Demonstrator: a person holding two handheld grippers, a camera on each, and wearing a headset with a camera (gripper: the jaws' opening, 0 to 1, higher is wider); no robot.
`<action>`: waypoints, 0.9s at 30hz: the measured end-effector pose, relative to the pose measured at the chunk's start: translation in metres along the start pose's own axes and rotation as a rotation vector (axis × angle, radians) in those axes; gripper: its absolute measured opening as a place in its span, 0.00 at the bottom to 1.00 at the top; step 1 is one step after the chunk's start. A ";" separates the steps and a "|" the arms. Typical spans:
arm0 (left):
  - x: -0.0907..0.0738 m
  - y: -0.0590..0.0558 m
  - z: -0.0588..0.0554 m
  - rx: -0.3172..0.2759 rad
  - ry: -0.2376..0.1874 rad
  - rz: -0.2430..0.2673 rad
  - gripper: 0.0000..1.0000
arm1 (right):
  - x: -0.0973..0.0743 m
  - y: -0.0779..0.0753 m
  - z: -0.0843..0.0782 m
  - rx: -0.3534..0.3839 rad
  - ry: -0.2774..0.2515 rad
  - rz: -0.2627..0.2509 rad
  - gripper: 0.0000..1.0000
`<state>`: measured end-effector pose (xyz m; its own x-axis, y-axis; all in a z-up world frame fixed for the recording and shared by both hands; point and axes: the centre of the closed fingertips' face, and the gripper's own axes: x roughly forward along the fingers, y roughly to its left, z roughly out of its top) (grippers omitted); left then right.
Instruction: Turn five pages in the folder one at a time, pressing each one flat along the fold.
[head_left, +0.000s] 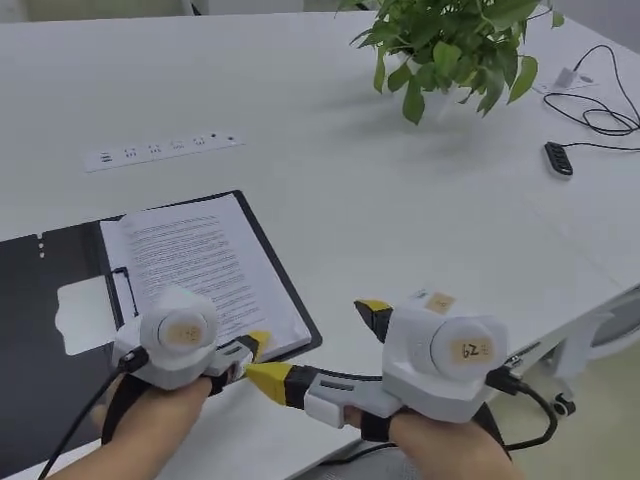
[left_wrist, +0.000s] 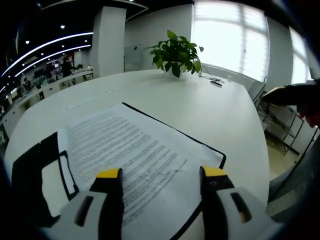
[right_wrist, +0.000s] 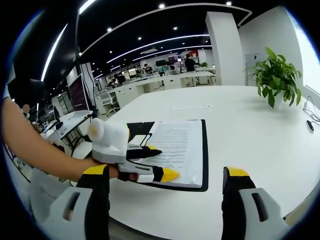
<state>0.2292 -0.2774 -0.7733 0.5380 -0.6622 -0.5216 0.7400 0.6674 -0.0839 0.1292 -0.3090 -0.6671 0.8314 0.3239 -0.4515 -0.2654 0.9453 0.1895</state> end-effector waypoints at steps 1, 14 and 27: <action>0.000 0.000 -0.001 0.018 0.003 0.005 0.62 | 0.000 0.000 -0.001 0.000 0.003 0.000 0.93; -0.002 0.003 -0.008 0.082 -0.001 0.029 0.54 | 0.004 0.003 -0.004 -0.007 0.017 0.011 0.93; -0.003 -0.004 -0.010 0.101 -0.009 -0.001 0.36 | 0.009 0.004 -0.001 -0.012 0.022 0.011 0.93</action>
<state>0.2207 -0.2743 -0.7800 0.5407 -0.6661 -0.5138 0.7772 0.6293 0.0020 0.1352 -0.3025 -0.6718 0.8173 0.3348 -0.4689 -0.2804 0.9421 0.1838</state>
